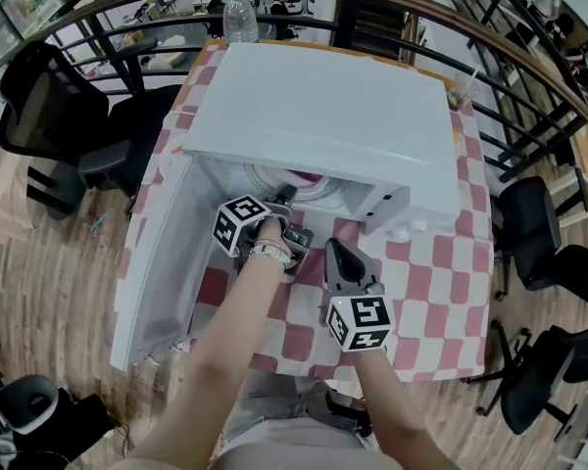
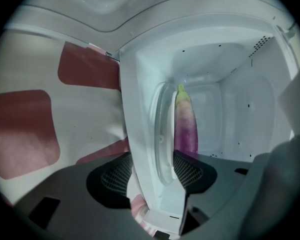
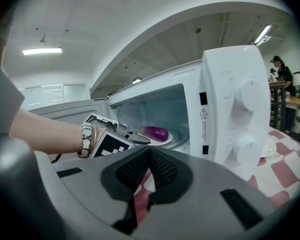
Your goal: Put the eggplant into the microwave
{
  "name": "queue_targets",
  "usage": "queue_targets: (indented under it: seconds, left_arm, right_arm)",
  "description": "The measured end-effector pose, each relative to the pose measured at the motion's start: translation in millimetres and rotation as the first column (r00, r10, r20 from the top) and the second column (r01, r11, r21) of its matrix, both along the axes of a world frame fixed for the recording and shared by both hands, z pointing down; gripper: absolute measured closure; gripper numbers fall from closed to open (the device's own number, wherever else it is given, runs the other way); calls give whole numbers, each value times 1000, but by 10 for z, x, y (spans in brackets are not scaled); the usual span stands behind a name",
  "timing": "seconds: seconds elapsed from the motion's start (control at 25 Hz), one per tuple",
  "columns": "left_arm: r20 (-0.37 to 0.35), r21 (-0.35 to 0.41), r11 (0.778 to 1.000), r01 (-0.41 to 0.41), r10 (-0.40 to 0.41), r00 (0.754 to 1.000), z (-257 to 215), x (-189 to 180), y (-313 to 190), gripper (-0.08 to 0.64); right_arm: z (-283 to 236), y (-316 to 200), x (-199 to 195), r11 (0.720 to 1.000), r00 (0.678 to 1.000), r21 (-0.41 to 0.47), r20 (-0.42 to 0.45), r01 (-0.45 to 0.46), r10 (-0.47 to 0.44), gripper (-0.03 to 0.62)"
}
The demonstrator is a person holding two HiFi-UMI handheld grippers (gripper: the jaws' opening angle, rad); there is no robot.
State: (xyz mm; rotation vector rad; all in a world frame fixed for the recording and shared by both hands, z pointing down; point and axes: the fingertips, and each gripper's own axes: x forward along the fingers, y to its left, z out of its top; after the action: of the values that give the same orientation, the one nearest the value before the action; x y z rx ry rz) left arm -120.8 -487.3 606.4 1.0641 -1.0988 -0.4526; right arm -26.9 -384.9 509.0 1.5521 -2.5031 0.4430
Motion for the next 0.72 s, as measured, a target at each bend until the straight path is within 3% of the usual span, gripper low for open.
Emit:
queue_targets:
  seconds: [0.32, 0.72]
  left_arm:
    - [6, -3, 1000, -24, 24, 1000, 10, 4, -38, 293]
    - [13, 14, 999, -29, 29, 999, -155, -17, 266, 295]
  right_arm:
    - [-11, -29, 44, 1000, 1000, 3, 1, -19, 19, 569]
    - [-142, 43, 122, 999, 999, 12, 22, -41, 41, 569]
